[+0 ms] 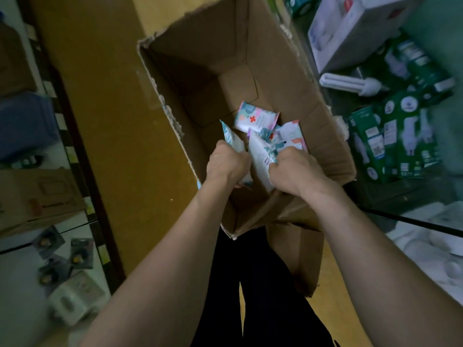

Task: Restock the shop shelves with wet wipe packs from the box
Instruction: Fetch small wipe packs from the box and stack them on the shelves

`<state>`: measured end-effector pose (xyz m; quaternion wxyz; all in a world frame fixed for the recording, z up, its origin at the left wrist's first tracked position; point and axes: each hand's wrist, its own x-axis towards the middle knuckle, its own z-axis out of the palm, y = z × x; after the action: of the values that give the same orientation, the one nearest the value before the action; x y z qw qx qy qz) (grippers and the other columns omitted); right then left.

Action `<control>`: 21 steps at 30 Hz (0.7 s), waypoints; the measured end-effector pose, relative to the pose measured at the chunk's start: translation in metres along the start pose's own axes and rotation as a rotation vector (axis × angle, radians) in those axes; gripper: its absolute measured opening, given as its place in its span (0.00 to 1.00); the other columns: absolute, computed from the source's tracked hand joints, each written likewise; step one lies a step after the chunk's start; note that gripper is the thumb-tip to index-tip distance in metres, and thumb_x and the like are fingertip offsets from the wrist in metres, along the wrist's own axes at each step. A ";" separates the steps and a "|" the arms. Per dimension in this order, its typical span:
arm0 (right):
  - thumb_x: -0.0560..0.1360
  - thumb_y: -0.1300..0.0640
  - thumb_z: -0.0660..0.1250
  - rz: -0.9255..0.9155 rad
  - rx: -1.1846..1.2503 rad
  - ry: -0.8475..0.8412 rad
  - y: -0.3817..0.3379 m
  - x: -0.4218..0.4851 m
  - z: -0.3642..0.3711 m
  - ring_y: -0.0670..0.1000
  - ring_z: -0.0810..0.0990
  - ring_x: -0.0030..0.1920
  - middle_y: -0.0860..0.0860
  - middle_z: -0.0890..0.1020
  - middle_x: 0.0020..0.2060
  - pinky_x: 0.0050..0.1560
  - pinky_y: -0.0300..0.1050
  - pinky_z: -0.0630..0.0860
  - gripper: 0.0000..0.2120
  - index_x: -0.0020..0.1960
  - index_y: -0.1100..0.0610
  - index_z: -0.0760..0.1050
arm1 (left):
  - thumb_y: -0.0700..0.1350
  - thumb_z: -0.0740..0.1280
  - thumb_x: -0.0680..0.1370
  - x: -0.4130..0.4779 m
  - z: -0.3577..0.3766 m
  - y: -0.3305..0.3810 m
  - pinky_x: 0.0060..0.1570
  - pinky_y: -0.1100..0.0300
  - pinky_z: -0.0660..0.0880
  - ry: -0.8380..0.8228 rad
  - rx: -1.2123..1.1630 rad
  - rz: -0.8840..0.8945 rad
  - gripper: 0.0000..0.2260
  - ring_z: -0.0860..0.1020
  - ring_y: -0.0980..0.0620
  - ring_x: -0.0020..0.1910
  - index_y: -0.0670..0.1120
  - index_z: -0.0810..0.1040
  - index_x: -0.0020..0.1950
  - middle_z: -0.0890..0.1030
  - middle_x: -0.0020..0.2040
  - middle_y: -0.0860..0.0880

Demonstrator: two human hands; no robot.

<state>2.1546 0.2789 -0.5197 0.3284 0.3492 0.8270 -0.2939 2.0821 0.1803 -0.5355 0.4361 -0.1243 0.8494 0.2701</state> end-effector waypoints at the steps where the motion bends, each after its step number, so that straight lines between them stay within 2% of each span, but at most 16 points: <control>1: 0.77 0.53 0.63 -0.009 0.003 0.005 -0.004 -0.008 -0.004 0.60 0.75 0.57 0.59 0.77 0.57 0.48 0.44 0.68 0.16 0.61 0.60 0.73 | 0.44 0.64 0.79 -0.007 -0.007 -0.001 0.36 0.50 0.83 0.023 0.002 0.015 0.18 0.78 0.42 0.48 0.43 0.65 0.67 0.72 0.62 0.42; 5: 0.78 0.53 0.62 -0.071 0.006 0.032 -0.024 -0.038 -0.017 0.60 0.75 0.54 0.59 0.77 0.55 0.45 0.43 0.67 0.15 0.61 0.61 0.73 | 0.44 0.63 0.79 -0.032 -0.037 -0.007 0.30 0.55 0.81 0.050 -0.061 0.053 0.17 0.79 0.44 0.47 0.45 0.65 0.67 0.74 0.62 0.43; 7: 0.78 0.52 0.62 -0.118 -0.015 0.053 -0.039 -0.052 -0.020 0.57 0.74 0.47 0.58 0.76 0.50 0.42 0.43 0.67 0.15 0.60 0.60 0.74 | 0.44 0.63 0.80 -0.044 -0.054 -0.013 0.35 0.53 0.83 0.077 -0.098 0.066 0.18 0.79 0.43 0.48 0.46 0.64 0.69 0.73 0.65 0.42; 9: 0.78 0.51 0.62 -0.172 -0.054 0.082 -0.057 -0.064 -0.022 0.55 0.70 0.44 0.57 0.77 0.51 0.43 0.43 0.66 0.15 0.60 0.60 0.74 | 0.44 0.63 0.79 -0.056 -0.072 -0.020 0.39 0.49 0.83 0.123 -0.121 0.079 0.20 0.80 0.42 0.51 0.45 0.64 0.70 0.73 0.66 0.42; 14: 0.80 0.53 0.59 -0.304 -0.118 0.135 -0.107 -0.090 -0.013 0.57 0.70 0.44 0.59 0.78 0.53 0.42 0.44 0.65 0.13 0.56 0.60 0.75 | 0.43 0.63 0.77 -0.073 -0.118 -0.050 0.35 0.50 0.83 0.244 -0.206 0.086 0.15 0.80 0.42 0.48 0.44 0.68 0.63 0.76 0.60 0.43; 18: 0.80 0.54 0.57 -0.376 -0.196 0.153 -0.143 -0.113 0.005 0.62 0.77 0.54 0.60 0.80 0.53 0.43 0.43 0.65 0.12 0.51 0.60 0.76 | 0.42 0.62 0.76 -0.088 -0.156 -0.088 0.37 0.48 0.82 0.324 -0.288 0.036 0.10 0.81 0.42 0.43 0.47 0.66 0.56 0.77 0.56 0.44; 21: 0.79 0.55 0.57 -0.448 -0.252 0.149 -0.174 -0.136 0.024 0.62 0.77 0.50 0.59 0.80 0.48 0.42 0.43 0.65 0.12 0.48 0.59 0.77 | 0.42 0.63 0.77 -0.099 -0.182 -0.125 0.39 0.48 0.83 0.360 -0.359 0.011 0.13 0.81 0.41 0.45 0.46 0.67 0.61 0.76 0.59 0.43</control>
<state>2.1021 0.1074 -0.3878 0.2343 0.1344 0.9356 -0.2272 2.0735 -0.0285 -0.4136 0.2471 -0.2413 0.8525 0.3924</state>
